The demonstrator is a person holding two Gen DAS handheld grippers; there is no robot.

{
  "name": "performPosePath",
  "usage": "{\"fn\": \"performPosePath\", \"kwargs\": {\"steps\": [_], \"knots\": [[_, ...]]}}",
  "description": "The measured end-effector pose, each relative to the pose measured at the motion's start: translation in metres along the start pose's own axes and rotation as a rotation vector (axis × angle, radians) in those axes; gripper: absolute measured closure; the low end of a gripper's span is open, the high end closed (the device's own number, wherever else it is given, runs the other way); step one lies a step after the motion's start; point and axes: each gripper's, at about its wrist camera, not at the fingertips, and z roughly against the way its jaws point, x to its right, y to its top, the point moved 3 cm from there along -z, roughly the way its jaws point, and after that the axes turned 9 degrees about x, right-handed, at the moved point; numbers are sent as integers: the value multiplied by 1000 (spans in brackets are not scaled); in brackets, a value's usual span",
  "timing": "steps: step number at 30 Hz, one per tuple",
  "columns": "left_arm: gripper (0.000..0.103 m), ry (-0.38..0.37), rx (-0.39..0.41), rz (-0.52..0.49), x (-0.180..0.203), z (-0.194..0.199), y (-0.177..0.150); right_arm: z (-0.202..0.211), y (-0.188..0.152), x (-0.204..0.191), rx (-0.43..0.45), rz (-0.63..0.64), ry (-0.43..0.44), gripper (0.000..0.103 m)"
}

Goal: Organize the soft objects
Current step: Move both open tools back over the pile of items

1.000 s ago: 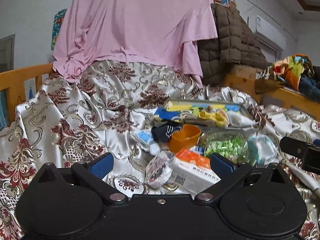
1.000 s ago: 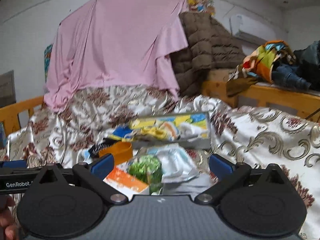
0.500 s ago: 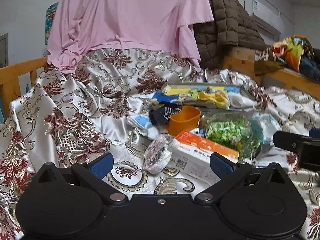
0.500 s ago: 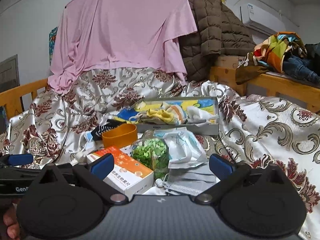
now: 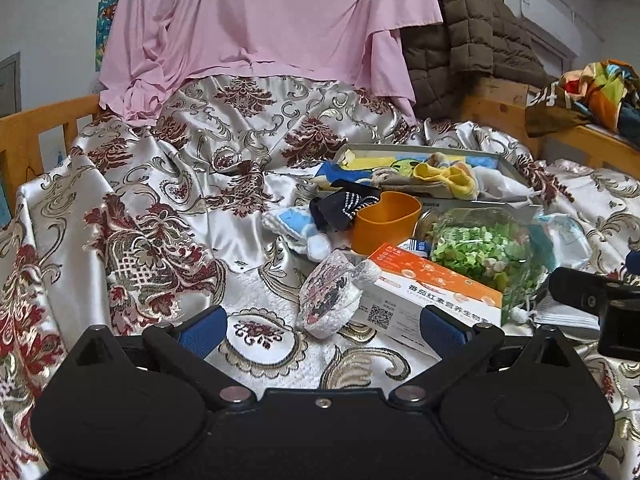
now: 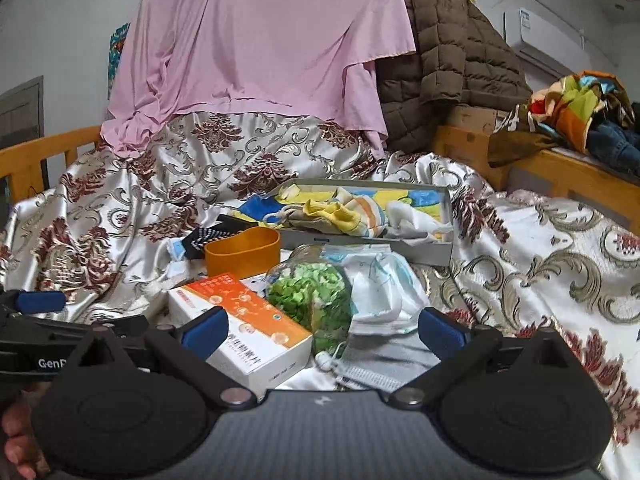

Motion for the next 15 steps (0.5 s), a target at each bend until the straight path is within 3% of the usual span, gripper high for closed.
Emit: {"fn": "performPosePath", "kwargs": {"steps": [8,15], "knots": [[1,-3,-16,-68,8,-27,1,-37,1,2,3,66,-51,0],[1,-5,-42,-20,4,-46,-4,-58,-2,4,-9,90,-67,0]]}}
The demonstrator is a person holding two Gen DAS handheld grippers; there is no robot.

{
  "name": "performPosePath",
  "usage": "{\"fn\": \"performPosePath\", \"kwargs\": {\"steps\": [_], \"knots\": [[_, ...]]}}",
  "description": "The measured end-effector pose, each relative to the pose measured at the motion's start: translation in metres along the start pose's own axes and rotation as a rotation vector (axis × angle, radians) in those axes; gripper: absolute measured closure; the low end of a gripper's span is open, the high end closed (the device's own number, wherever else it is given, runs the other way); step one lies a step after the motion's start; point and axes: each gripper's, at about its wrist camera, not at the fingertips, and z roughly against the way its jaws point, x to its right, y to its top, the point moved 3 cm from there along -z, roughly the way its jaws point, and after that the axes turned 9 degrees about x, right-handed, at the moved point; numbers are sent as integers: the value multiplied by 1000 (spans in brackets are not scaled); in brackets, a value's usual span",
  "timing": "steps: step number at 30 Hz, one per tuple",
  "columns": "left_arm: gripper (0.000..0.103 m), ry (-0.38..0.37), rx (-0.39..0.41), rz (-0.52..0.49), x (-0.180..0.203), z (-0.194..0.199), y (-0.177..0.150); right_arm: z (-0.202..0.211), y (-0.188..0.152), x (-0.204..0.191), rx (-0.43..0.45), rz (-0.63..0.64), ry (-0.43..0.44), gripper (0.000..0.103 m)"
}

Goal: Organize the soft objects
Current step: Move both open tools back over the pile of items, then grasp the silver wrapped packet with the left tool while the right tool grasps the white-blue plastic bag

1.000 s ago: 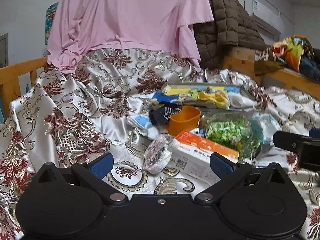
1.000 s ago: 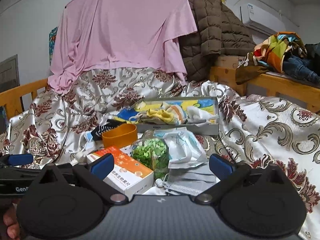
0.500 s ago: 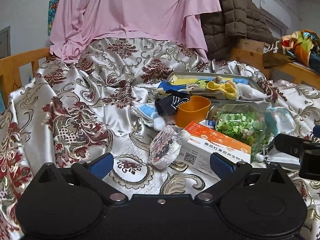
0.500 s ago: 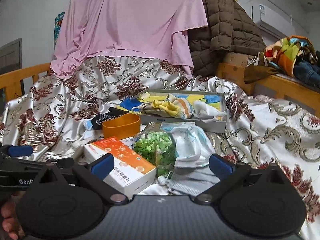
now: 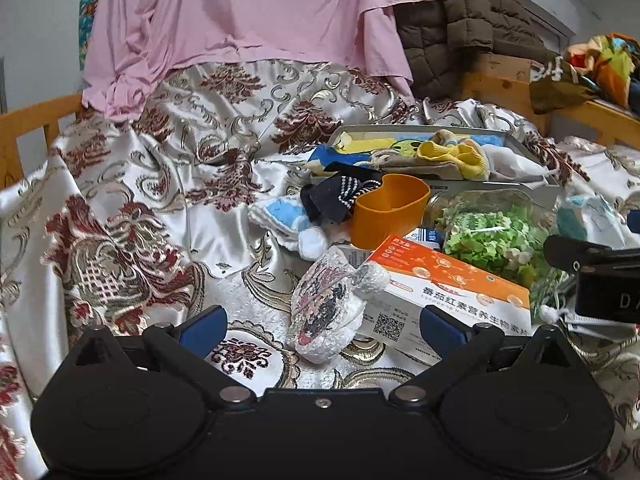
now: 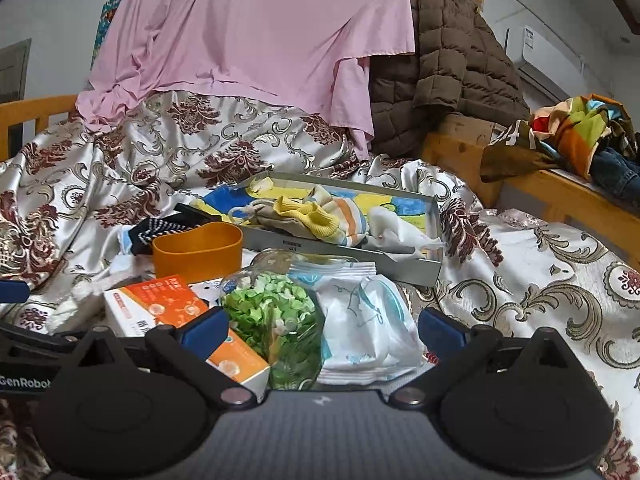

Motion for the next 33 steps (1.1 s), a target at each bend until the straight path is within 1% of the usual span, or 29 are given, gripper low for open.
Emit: {"fn": "performPosePath", "kwargs": {"steps": [6,11,13,15,19,22,24,26,27,28,30,32,33], "knots": [[1,-21,-11,129,-8,-14,-2,-14,-5,-3,-23,30,-50,0],[5,-35,-5,217,-15,-20,-4,-18,-6,-3,-6,34,-37,0],[8,-45,-3,249,-19,-20,-5,-18,-6,-4,4,42,-32,0],[13,-60,1,283,-22,-20,-7,-19,-6,-5,3,44,-30,0],[22,-79,12,315,-24,-18,-8,-19,-6,-1,-5,20,-31,2],[28,-93,15,338,-25,-16,-10,-18,-6,3,-8,-10,-27,7],[34,-102,18,351,-26,-15,-12,-18,-7,4,-13,-24,-15,12],[38,-111,19,366,-28,-14,-14,-17,-7,4,-16,-39,2,14],[45,-111,15,373,-29,-14,-14,-16,-7,4,-18,-44,9,17],[49,-106,3,373,-29,-16,-16,-16,-7,4,-20,-48,18,19],[51,-102,-11,370,-29,-17,-18,-16,-7,3,-27,-55,35,27],[52,-102,-4,370,-29,-16,-19,-16,-7,2,-33,-59,42,32],[52,-102,-2,372,-29,-16,-19,-16,-7,2,-33,-61,44,32]]}}
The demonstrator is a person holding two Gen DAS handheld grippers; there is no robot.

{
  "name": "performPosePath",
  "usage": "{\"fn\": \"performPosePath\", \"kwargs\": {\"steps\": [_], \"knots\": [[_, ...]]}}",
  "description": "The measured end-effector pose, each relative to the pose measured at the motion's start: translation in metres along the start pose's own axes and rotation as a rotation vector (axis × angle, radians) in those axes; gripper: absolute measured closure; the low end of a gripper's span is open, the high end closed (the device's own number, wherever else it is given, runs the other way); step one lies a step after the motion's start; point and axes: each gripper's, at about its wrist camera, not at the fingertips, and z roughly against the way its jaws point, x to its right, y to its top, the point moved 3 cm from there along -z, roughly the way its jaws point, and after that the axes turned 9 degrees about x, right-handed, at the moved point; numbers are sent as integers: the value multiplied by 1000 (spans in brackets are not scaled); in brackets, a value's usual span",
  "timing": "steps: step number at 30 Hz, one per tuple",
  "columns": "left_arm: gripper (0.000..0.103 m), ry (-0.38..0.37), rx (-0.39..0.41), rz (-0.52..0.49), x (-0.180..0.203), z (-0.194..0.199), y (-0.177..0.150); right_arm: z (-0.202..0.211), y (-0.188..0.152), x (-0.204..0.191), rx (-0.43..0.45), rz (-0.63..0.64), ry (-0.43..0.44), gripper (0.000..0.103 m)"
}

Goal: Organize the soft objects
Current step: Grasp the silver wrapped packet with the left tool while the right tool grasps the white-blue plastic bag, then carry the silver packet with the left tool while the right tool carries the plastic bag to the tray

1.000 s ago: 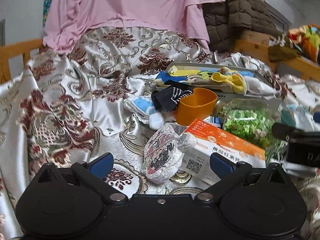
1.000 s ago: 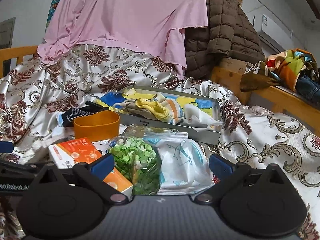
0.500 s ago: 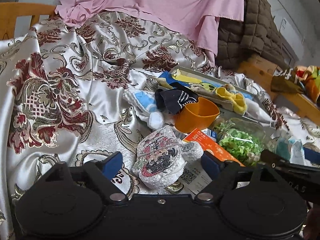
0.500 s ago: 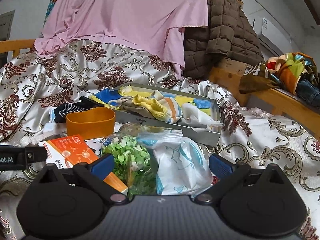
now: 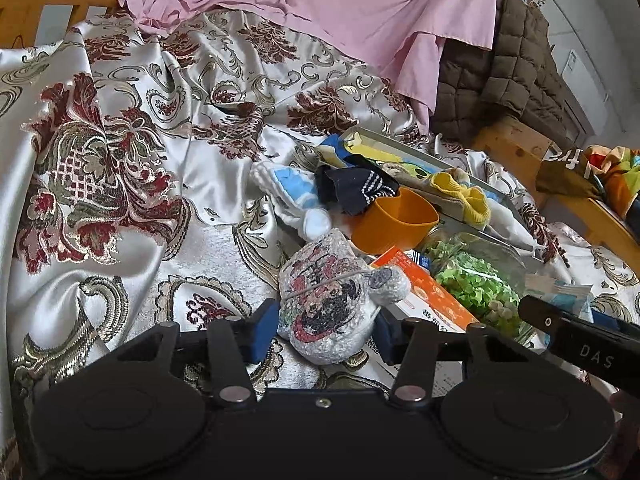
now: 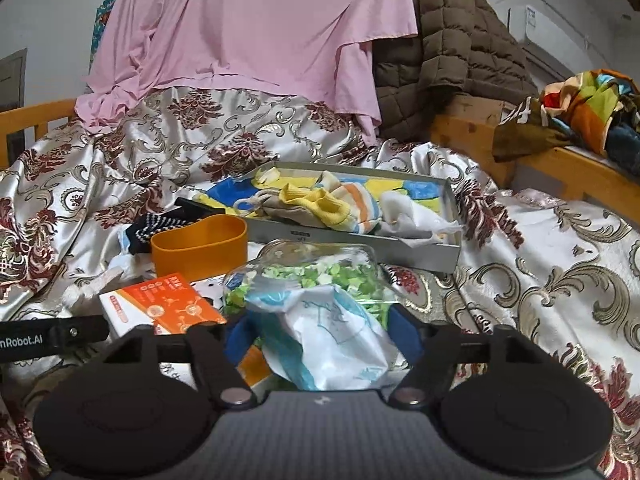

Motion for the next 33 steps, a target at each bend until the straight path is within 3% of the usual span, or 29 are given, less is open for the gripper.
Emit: {"fn": "performPosePath", "kwargs": {"steps": [16,17,18,33], "knots": [[74,14,61,24,-2,14,-1,13,3,-20,43,38,91,41],[77,13,65,22,-2,15,-1,14,3,-22,50,48,99,41],[89,11,69,19,-1,16,-1,16,4,-24,57,56,107,41],[89,-39,112,-15,7,26,-2,24,7,-36,99,83,181,45]]}}
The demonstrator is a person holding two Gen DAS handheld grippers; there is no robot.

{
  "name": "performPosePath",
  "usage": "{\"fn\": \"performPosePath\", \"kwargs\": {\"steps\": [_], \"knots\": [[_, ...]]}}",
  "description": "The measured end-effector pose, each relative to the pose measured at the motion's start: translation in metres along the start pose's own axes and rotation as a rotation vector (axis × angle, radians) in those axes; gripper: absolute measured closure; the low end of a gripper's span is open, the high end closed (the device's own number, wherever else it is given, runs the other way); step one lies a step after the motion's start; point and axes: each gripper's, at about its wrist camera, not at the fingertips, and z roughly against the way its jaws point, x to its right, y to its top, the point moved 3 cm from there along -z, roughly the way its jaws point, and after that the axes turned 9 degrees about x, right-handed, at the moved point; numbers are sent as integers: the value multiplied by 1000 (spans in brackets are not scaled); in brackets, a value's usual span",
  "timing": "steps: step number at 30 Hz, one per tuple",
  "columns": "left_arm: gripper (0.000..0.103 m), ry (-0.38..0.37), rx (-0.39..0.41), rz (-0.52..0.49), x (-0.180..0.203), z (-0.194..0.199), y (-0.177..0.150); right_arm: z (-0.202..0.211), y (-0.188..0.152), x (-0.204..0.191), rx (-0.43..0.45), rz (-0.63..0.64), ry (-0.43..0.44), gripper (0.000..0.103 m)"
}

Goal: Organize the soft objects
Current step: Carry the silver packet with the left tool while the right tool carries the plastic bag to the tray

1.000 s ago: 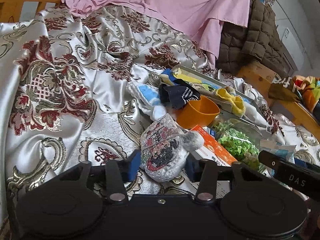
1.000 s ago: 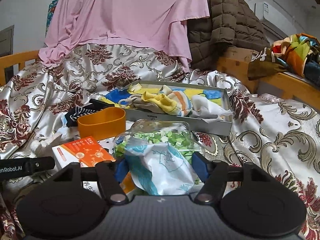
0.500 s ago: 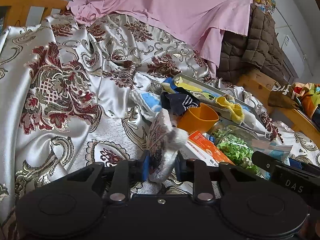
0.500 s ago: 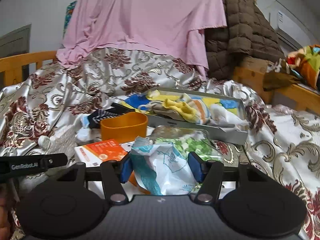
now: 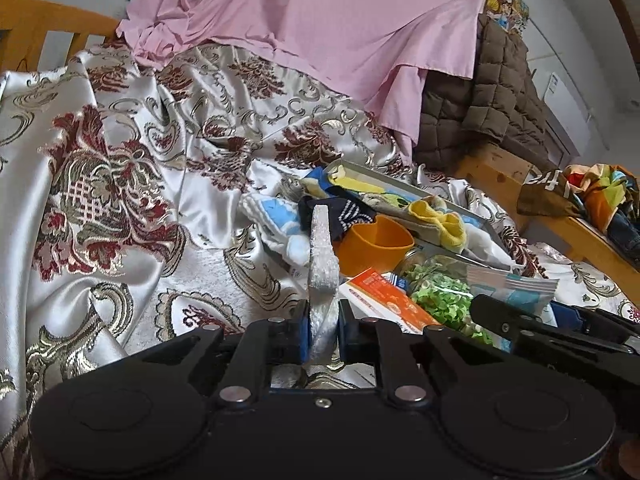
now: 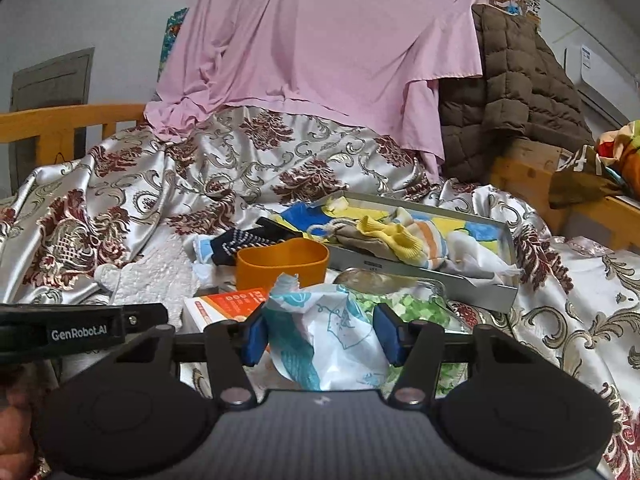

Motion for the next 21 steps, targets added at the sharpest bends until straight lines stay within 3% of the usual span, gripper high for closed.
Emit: {"fn": "performPosePath", "kwargs": {"steps": [21], "knots": [[89,-50,77,-73,52,20,20,20,16,22,73,-97,-26,47]]}}
